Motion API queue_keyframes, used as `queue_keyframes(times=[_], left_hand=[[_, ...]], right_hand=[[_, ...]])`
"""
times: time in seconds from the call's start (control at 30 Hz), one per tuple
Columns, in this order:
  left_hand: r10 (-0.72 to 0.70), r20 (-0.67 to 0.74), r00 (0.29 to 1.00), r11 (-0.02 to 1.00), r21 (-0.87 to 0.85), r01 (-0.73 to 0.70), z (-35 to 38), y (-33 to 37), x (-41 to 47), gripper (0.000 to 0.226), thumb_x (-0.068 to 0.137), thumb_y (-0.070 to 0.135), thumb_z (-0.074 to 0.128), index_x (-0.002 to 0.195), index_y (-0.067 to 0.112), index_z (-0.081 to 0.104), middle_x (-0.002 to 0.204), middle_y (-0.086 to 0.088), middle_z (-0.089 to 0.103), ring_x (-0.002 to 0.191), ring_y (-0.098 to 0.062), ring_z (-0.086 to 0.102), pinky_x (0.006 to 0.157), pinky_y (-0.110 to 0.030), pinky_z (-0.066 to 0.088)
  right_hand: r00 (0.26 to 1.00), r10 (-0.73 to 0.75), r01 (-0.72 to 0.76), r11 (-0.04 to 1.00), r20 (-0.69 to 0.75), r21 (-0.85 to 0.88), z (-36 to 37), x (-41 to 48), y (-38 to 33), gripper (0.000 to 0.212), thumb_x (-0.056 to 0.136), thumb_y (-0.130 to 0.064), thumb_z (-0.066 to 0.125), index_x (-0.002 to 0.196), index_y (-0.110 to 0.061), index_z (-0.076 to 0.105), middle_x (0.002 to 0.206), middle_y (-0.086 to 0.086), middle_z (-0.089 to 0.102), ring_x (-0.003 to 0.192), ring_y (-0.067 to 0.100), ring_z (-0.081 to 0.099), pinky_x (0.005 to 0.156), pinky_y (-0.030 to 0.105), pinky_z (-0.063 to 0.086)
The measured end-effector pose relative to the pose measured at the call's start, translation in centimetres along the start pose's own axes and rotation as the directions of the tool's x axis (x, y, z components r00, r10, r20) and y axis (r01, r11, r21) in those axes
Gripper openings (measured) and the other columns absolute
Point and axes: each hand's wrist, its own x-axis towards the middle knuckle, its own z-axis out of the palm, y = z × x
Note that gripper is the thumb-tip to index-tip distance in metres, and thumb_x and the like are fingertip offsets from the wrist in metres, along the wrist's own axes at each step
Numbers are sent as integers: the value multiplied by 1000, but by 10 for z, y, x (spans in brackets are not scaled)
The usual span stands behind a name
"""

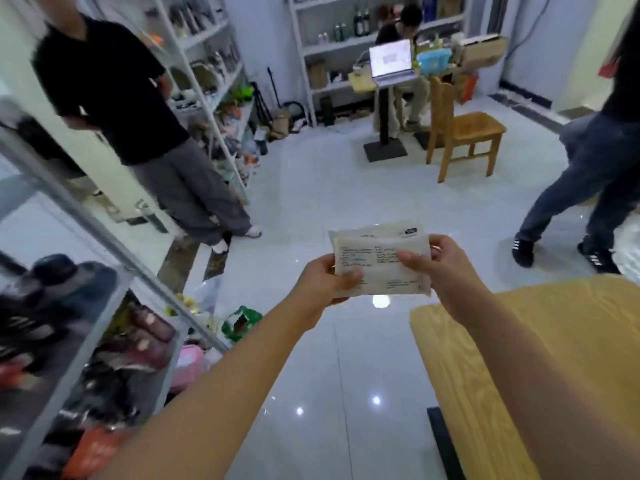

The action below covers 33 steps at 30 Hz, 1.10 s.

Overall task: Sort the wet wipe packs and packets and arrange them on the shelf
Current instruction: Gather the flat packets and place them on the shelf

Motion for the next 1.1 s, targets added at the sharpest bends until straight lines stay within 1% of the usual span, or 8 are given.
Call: queue_keyframes(times=[0.1,0.2,0.37,0.47,0.63,0.87,0.97,1.1], left_hand=[[66,-139,988,997,-41,-73,-92,11,-25,33,86,11,73,116,17,63,110,1,70,94,-15,68,67,-20,54],[139,-316,939,986,-49,-162,-183,21,-55,32,86,4,72,116,13,62,107,-1,70,95,-20,66,65,-22,54],[242,-530,813,968,71,-242,-313,38,-107,30,87,2,71,109,19,59,113,-5,69,106,-28,65,88,-44,57],[295,-643,707,955,170,-244,-366,51,-142,40,89,10,70,124,16,51,122,-5,66,109,-24,64,92,-43,55],[366,-790,491,930,324,-172,-442,78,-194,26,91,24,68,113,21,54,107,6,64,99,-19,65,88,-38,56],[321,-890,323,940,340,3,-533,98,-231,26,92,33,66,109,14,68,103,2,72,91,-18,69,84,-38,58],[289,-943,162,955,297,27,-566,101,-231,25,94,35,63,101,11,68,96,-2,71,85,-21,68,72,-35,56],[132,-991,-15,991,132,7,-609,106,-224,31,97,36,57,96,6,61,87,-4,64,74,-21,63,58,-30,50]], right_hand=[[989,-20,27,998,143,-50,96,11,-16,51,81,-10,77,123,-9,49,106,6,70,91,19,72,74,30,61],[950,-51,82,993,309,-89,195,17,-29,56,79,-8,77,127,-15,49,112,7,70,96,23,72,81,35,61],[885,-120,165,984,450,-62,345,22,-41,52,78,-2,77,123,-14,55,113,11,71,100,28,71,85,45,60],[858,-153,206,977,490,-56,419,18,-44,42,79,-4,77,114,-16,57,109,7,72,97,27,72,84,46,59],[781,-162,220,975,603,-22,527,13,-59,43,81,-9,76,120,-10,57,106,4,74,87,17,75,73,39,62],[689,-221,331,943,690,-28,655,23,-79,35,89,-37,69,110,-9,66,97,6,75,78,14,73,59,21,57],[561,-141,268,963,816,-18,701,39,-86,52,83,-40,72,122,-9,60,101,8,75,85,19,75,75,36,62],[199,-52,95,995,979,34,748,59,-91,66,75,-9,73,136,-14,48,122,11,69,108,29,70,85,40,59]])
